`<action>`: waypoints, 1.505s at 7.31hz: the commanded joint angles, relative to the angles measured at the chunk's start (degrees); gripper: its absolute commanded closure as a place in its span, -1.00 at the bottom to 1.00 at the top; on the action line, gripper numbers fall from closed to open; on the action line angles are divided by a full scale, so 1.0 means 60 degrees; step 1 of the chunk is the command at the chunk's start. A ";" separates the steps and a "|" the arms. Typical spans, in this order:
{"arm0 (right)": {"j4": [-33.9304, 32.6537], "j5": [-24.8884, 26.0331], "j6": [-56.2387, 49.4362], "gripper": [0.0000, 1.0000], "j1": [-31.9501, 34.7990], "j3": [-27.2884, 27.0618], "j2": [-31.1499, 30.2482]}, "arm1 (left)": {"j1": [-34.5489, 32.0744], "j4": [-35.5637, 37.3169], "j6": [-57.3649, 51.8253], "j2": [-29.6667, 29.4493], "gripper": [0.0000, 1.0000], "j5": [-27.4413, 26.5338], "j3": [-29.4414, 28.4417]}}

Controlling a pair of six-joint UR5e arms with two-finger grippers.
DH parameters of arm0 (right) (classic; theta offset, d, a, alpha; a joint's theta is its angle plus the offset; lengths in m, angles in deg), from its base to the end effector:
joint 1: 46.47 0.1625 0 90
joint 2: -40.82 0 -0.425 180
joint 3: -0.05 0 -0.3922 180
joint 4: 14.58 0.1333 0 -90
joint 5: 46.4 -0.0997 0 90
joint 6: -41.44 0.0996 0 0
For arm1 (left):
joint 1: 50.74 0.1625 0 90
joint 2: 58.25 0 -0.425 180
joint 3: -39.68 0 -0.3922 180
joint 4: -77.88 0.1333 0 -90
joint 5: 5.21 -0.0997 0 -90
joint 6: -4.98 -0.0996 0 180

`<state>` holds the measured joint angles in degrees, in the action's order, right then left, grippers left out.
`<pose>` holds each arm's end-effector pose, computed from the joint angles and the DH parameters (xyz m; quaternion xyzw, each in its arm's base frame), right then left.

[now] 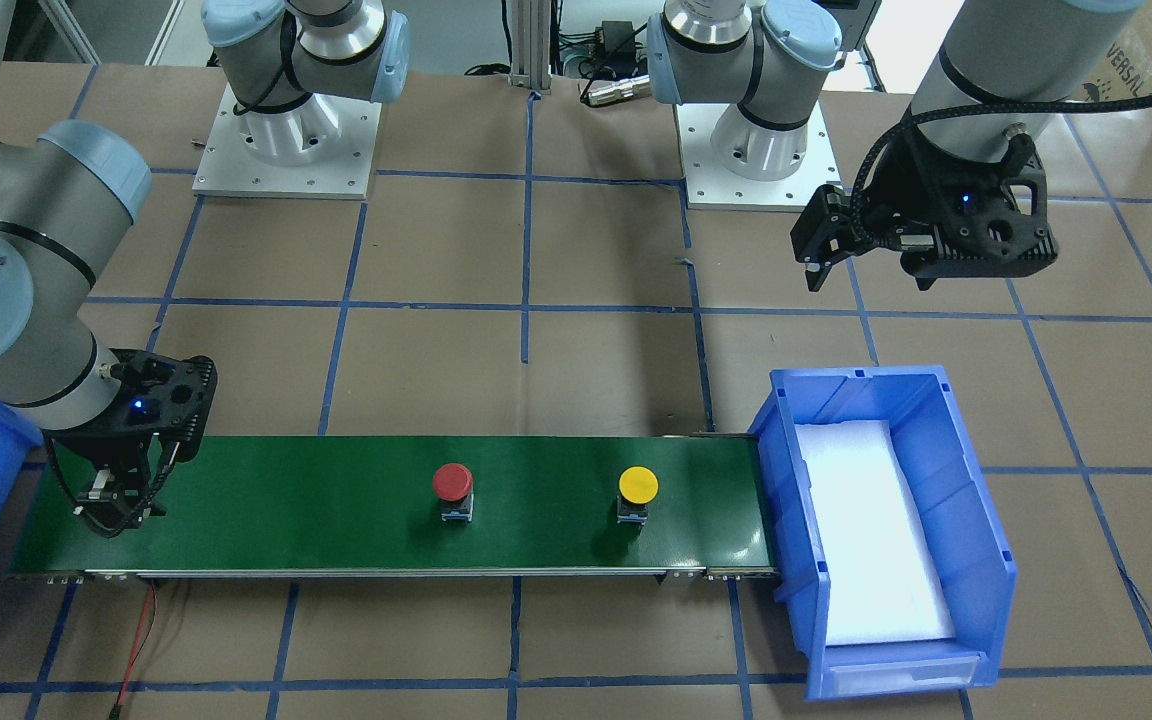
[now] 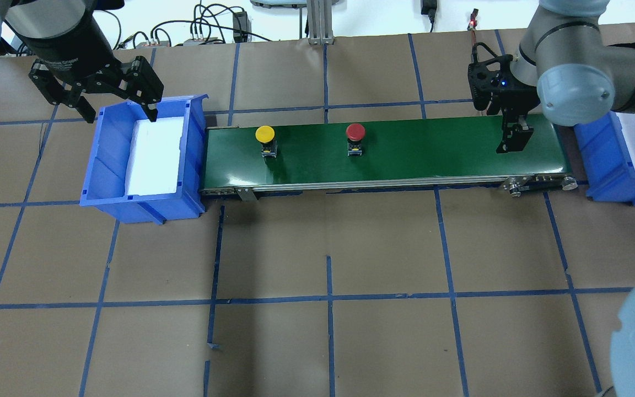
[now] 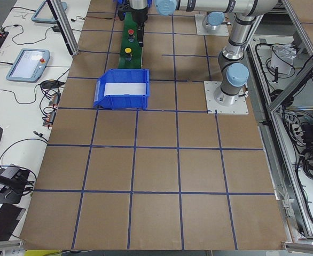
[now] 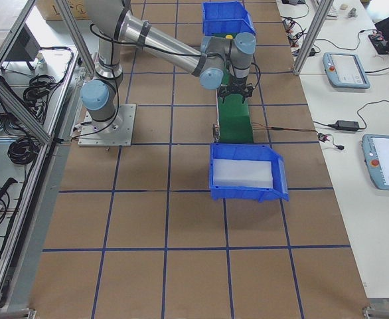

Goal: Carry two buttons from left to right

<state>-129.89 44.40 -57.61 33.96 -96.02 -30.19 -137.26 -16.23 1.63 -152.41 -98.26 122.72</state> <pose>0.0314 -0.6074 0.2991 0.7039 -0.7103 -0.0044 0.0058 -0.0962 -0.5268 0.5038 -0.0008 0.9996 0.0130 0.0259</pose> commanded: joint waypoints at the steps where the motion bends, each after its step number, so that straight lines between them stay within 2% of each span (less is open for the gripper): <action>1: 0.0000 -0.0016 0.0000 -0.99 0.0013 0.0000 -0.0001 | -0.0009 0.0070 0.0002 0.0034 -1.00 -0.0005 0.0018; 11: 0.0029 -0.0104 -0.0175 -0.95 -0.0016 -0.0014 -0.0001 | -0.0053 0.0231 0.0119 -0.0084 -1.00 -0.0005 0.0033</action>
<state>-129.75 43.79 -58.37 33.85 -96.09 -30.20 -137.51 -14.91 2.36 -153.00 -98.22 122.82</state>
